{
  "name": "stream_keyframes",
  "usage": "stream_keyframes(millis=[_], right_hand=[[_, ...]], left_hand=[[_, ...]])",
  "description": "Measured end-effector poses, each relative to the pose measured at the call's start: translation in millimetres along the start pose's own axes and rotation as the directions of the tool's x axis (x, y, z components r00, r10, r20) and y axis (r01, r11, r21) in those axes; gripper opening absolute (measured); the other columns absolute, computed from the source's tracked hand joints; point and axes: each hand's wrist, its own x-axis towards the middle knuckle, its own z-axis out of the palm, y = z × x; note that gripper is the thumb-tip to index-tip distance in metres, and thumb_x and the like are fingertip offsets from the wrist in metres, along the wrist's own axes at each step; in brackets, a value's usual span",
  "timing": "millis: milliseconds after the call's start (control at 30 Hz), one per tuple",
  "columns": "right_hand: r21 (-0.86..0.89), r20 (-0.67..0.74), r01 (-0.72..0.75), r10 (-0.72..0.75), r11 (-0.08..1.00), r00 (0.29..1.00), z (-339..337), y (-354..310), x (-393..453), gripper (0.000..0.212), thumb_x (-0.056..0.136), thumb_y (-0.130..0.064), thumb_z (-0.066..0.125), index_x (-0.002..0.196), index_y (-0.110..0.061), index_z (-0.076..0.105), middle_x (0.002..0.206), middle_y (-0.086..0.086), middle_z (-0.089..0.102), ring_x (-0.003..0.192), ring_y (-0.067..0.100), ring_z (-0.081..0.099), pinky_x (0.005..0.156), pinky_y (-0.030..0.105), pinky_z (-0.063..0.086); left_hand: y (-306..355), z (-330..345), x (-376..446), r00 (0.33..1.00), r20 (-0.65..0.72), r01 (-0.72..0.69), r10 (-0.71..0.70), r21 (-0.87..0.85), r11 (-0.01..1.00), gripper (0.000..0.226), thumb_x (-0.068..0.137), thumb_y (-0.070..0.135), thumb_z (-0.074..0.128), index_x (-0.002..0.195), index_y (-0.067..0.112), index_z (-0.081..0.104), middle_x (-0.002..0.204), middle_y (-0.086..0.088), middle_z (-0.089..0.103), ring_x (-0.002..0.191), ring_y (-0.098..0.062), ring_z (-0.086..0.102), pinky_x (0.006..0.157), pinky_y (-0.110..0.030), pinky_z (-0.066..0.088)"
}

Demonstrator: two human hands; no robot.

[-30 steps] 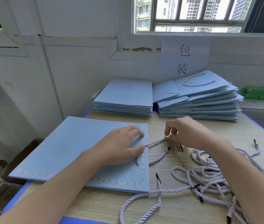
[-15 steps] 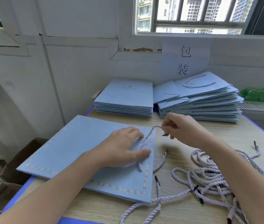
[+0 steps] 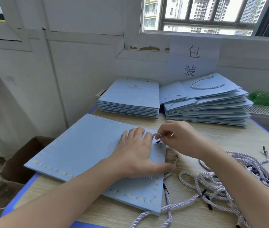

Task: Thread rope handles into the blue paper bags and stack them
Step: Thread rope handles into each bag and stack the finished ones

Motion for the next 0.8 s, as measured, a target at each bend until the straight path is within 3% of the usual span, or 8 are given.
stream_keyframes(millis=[100,200,300,467,567,667,733,800], right_hand=[[0.013,-0.01,0.01,-0.01,1.0,1.0,1.0,0.8,0.9,0.018,0.084,-0.001,0.057,0.087,-0.017,0.065,0.076,-0.006,0.058,0.064,0.002,0.048,0.063,0.017,0.038],[0.174,-0.047,-0.006,0.014,0.985,0.999,4.3,1.3,1.2,0.023,0.083,-0.004,0.064,0.088,-0.025,0.058,0.076,-0.01,0.061,0.066,0.0,0.052,0.062,0.01,0.039],[0.251,-0.062,-0.013,0.03,0.968,0.998,11.0,-0.3,2.7,0.02,0.081,-0.006,0.069,0.084,-0.024,0.06,0.075,-0.006,0.063,0.063,-0.001,0.051,0.06,0.009,0.039],[0.138,-0.104,-0.072,0.087,0.988,0.991,12.0,0.9,4.7,0.021,0.079,-0.014,0.072,0.071,-0.028,0.058,0.066,-0.014,0.056,0.058,0.0,0.047,0.057,0.01,0.036],[0.108,-0.138,-0.107,0.122,0.988,0.983,3.0,4.1,2.4,0.007,0.083,-0.02,0.068,0.079,-0.023,0.065,0.068,-0.013,0.056,0.06,0.0,0.045,0.058,0.011,0.035],[0.169,-0.195,-0.201,0.232,0.965,0.953,-7.7,8.8,0.7,0.014,0.086,-0.019,0.064,0.073,-0.024,0.061,0.068,-0.008,0.058,0.058,0.002,0.048,0.053,0.011,0.035],[0.236,-0.124,-0.259,0.294,0.936,0.948,-9.5,8.0,0.4,0.015,0.085,-0.018,0.064,0.07,-0.021,0.066,0.063,-0.005,0.06,0.049,0.004,0.048,0.05,0.015,0.037],[0.291,0.022,-0.29,0.297,0.912,0.955,-4.7,2.2,-0.5,0.014,0.086,-0.018,0.063,0.076,-0.016,0.072,0.057,-0.005,0.061,0.042,0.003,0.045,0.048,0.017,0.036]], left_hand=[[0.2,2.1,3.8,1.0,-0.004,0.025,-0.025,-0.055,0.998,0.097,0.045,0.085,0.019,0.121,0.028,0.035,0.117,0.006,0.03,0.12,-0.016,0.026,0.107,-0.034,0.022],[0.5,1.3,5.3,0.998,-0.004,0.057,-0.058,-0.126,0.99,0.089,0.042,0.08,0.024,0.111,0.026,0.037,0.113,0.005,0.032,0.113,-0.016,0.029,0.103,-0.032,0.026],[1.5,-2.3,6.6,0.995,0.003,0.1,-0.102,-0.221,0.97,0.091,0.04,0.077,0.03,0.113,0.024,0.041,0.114,0.005,0.036,0.111,-0.014,0.031,0.103,-0.032,0.028],[0.8,-8.0,5.9,0.996,-0.026,0.07,-0.083,-0.333,0.94,0.09,0.051,0.066,0.046,0.129,0.022,0.042,0.126,0.006,0.039,0.122,-0.009,0.034,0.103,-0.026,0.03],[-2.8,-14.8,6.0,0.994,-0.064,0.051,-0.086,-0.415,0.908,0.074,0.058,0.054,0.05,0.122,0.018,0.049,0.12,0.007,0.046,0.113,-0.007,0.042,0.088,-0.02,0.034],[-11.4,-19.9,7.1,0.989,-0.078,0.076,-0.123,-0.445,0.892,0.069,0.058,0.053,0.051,0.118,0.02,0.058,0.116,0.006,0.053,0.108,-0.008,0.048,0.089,-0.024,0.039],[-16.1,-20.1,7.4,0.987,-0.065,0.101,-0.148,-0.468,0.878,0.066,0.057,0.054,0.052,0.114,0.022,0.062,0.113,0.006,0.056,0.104,-0.008,0.05,0.087,-0.025,0.04],[-18.0,-20.8,5.8,0.985,-0.063,0.111,-0.159,-0.472,0.875,0.065,0.051,0.061,0.051,0.101,0.021,0.066,0.102,0.005,0.058,0.089,-0.007,0.05,0.075,-0.023,0.039]])
